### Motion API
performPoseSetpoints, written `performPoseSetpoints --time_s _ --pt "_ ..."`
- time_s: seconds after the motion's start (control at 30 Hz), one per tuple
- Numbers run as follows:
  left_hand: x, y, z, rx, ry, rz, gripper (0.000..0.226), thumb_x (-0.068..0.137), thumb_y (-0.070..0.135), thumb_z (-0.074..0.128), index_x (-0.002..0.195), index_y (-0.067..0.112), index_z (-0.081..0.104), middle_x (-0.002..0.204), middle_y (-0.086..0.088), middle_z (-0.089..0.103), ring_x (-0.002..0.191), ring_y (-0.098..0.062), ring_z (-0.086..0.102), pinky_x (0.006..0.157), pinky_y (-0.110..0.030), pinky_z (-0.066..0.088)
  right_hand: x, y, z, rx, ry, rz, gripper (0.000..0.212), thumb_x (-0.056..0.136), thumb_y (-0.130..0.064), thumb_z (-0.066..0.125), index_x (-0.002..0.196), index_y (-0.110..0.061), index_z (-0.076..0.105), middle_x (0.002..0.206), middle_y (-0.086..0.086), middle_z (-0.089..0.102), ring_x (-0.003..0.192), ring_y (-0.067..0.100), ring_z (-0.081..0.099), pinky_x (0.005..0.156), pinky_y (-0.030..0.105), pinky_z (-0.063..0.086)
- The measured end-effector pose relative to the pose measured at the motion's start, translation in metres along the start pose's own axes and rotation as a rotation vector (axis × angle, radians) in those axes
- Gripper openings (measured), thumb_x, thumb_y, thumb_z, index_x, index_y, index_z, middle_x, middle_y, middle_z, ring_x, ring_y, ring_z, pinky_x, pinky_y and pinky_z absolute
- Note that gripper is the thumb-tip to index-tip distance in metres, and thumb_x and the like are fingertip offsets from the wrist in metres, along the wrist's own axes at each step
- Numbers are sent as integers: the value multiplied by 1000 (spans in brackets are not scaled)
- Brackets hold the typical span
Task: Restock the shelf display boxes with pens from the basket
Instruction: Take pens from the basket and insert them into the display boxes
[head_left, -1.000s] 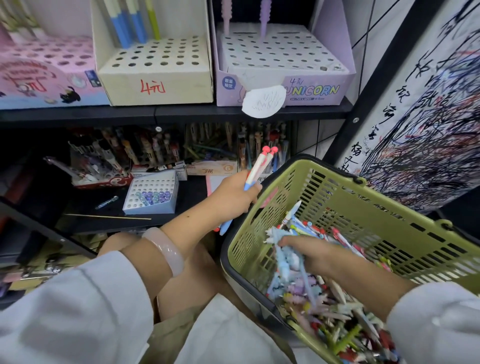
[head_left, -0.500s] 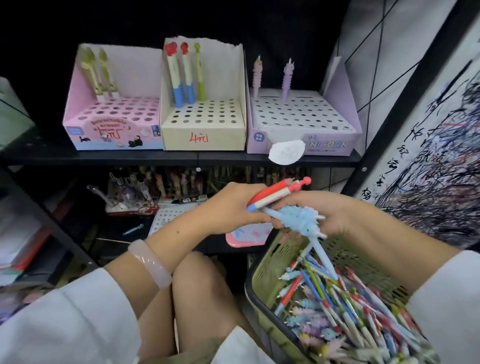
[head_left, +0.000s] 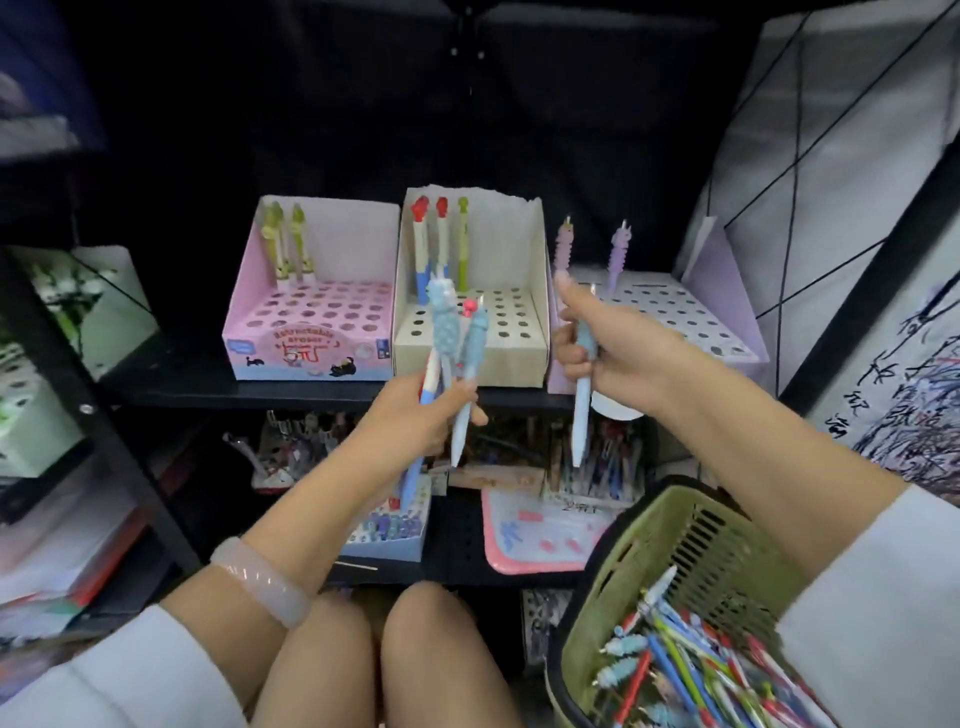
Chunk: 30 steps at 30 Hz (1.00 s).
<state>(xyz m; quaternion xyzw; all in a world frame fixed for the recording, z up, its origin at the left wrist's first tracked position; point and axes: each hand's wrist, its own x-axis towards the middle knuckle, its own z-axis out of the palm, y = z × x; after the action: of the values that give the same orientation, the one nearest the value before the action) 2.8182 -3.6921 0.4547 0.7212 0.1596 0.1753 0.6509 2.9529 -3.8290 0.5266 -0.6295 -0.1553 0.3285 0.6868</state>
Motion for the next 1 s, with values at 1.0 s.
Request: performPoseSetpoints --time_s 1.0 --pt "144 79 55 -253 -99 -52 19 90 14 58 73 10 66 78 -10 72 37 -6 31 35 -17 31 147 -82 -154 -851 506 -756 22 97 -18 46 113 -3 50 95 11 61 89 28 65 73 33 55"
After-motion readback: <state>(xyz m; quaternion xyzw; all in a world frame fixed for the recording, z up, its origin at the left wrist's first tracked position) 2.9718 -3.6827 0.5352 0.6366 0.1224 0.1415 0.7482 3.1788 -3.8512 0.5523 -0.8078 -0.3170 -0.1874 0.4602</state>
